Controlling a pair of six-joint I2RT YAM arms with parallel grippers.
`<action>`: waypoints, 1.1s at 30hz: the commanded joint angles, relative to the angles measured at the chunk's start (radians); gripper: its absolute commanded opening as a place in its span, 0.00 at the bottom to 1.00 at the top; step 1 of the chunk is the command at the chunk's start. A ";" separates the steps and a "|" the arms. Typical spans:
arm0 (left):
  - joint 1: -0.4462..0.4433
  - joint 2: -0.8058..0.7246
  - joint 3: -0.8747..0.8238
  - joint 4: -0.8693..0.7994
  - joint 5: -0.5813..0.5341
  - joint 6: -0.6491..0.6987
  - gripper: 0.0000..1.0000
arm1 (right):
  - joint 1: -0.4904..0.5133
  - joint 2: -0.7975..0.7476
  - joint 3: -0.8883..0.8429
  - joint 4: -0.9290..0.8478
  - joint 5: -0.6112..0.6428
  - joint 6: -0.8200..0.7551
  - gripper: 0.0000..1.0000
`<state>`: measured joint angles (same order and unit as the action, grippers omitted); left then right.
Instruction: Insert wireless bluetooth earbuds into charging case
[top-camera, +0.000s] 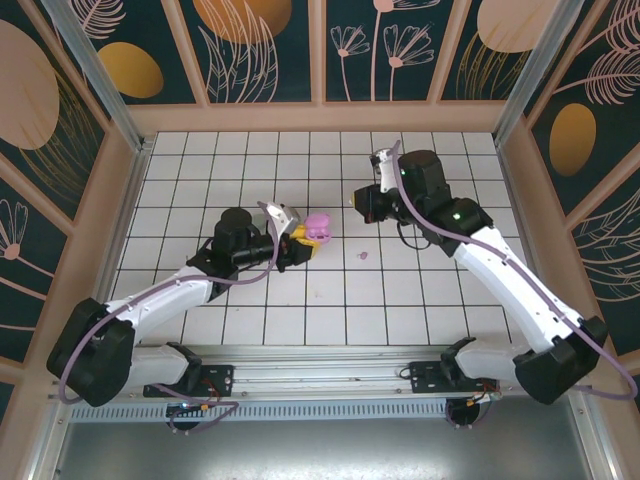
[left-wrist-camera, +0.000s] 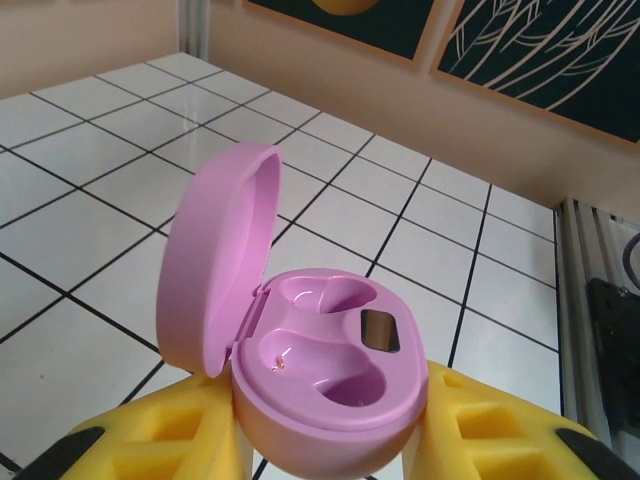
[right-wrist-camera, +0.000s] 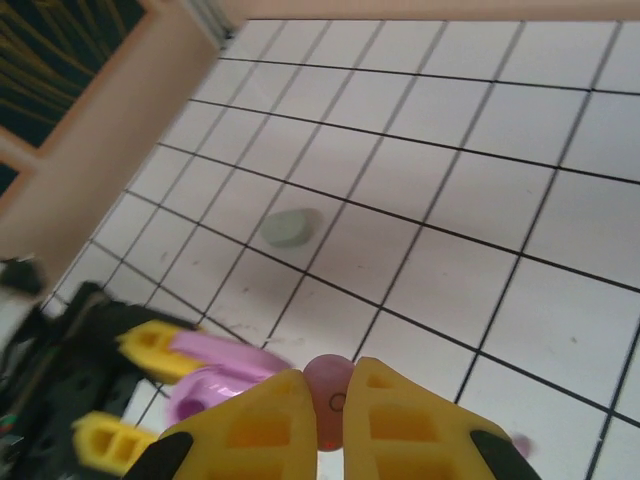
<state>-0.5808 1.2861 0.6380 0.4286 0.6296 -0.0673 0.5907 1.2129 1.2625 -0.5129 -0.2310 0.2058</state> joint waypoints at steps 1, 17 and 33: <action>-0.002 0.019 0.040 0.082 0.056 0.013 0.34 | 0.033 -0.021 -0.029 0.015 -0.033 -0.055 0.09; -0.002 0.016 -0.028 0.237 0.005 0.002 0.33 | 0.143 0.100 -0.021 0.106 -0.115 0.015 0.08; -0.002 0.002 -0.044 0.261 -0.080 0.026 0.34 | 0.175 0.158 -0.020 0.112 -0.044 0.058 0.07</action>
<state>-0.5808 1.3106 0.6064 0.6430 0.5606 -0.0586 0.7555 1.3552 1.2339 -0.4221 -0.3012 0.2462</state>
